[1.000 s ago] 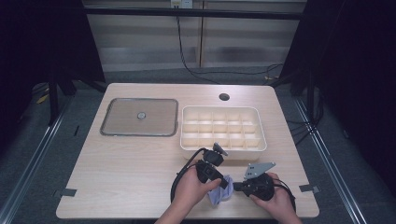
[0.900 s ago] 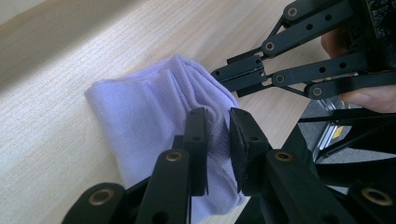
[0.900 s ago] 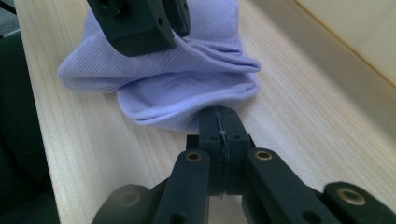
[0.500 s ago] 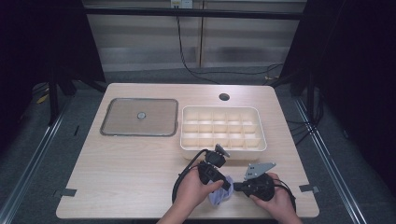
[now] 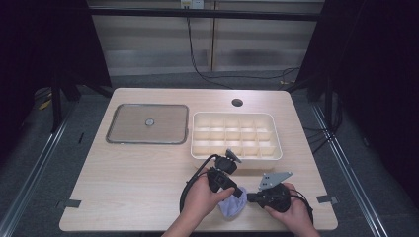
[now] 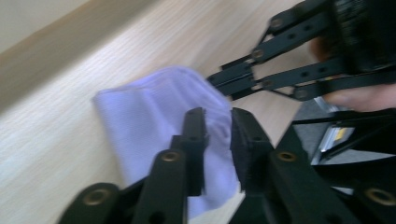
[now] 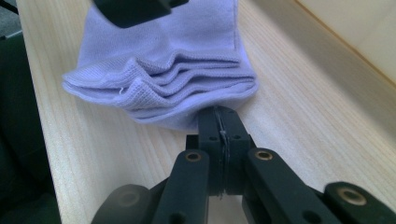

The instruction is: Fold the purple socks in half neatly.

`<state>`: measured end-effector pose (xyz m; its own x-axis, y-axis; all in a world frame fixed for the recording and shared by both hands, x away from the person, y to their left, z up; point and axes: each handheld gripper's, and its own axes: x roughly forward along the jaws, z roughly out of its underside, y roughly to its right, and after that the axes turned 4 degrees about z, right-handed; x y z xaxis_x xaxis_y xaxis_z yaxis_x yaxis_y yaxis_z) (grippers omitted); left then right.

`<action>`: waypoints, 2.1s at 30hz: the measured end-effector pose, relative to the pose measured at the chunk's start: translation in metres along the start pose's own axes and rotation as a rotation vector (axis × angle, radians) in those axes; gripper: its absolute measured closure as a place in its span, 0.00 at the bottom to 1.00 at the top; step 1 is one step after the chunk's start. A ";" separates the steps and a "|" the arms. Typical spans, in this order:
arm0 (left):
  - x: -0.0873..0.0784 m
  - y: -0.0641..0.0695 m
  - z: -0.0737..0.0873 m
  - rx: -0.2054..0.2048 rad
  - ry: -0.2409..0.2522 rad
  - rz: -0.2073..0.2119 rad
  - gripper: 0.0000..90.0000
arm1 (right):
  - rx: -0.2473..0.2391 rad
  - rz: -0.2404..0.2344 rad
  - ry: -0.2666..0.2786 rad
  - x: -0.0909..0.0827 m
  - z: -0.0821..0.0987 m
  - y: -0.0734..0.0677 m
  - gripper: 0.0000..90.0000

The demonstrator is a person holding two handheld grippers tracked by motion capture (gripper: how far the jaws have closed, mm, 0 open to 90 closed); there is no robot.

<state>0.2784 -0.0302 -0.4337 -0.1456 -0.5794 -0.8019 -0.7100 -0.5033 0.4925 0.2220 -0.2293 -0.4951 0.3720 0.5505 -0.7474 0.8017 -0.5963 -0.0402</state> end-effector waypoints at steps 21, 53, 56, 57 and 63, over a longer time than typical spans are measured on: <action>0.032 -0.008 0.014 0.025 -0.037 -0.092 0.85 | 0.009 0.002 -0.001 0.000 0.000 -0.001 0.99; -0.014 -0.016 0.019 -0.024 0.073 -0.040 0.67 | 0.005 -0.001 0.005 0.000 0.001 0.000 0.99; -0.016 -0.021 0.021 -0.026 0.064 -0.050 0.65 | 0.006 -0.001 0.005 0.000 0.001 0.000 0.99; -0.017 -0.022 0.022 -0.022 0.060 -0.055 0.65 | 0.006 -0.001 0.005 0.000 0.001 0.000 0.99; -0.015 -0.029 0.026 -0.037 0.047 -0.059 0.64 | 0.010 -0.001 0.006 0.000 0.001 0.000 0.99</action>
<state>0.2832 0.0101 -0.4446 -0.0716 -0.5772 -0.8135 -0.6900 -0.5603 0.4583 0.2217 -0.2300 -0.4955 0.3739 0.5549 -0.7432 0.7974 -0.6016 -0.0480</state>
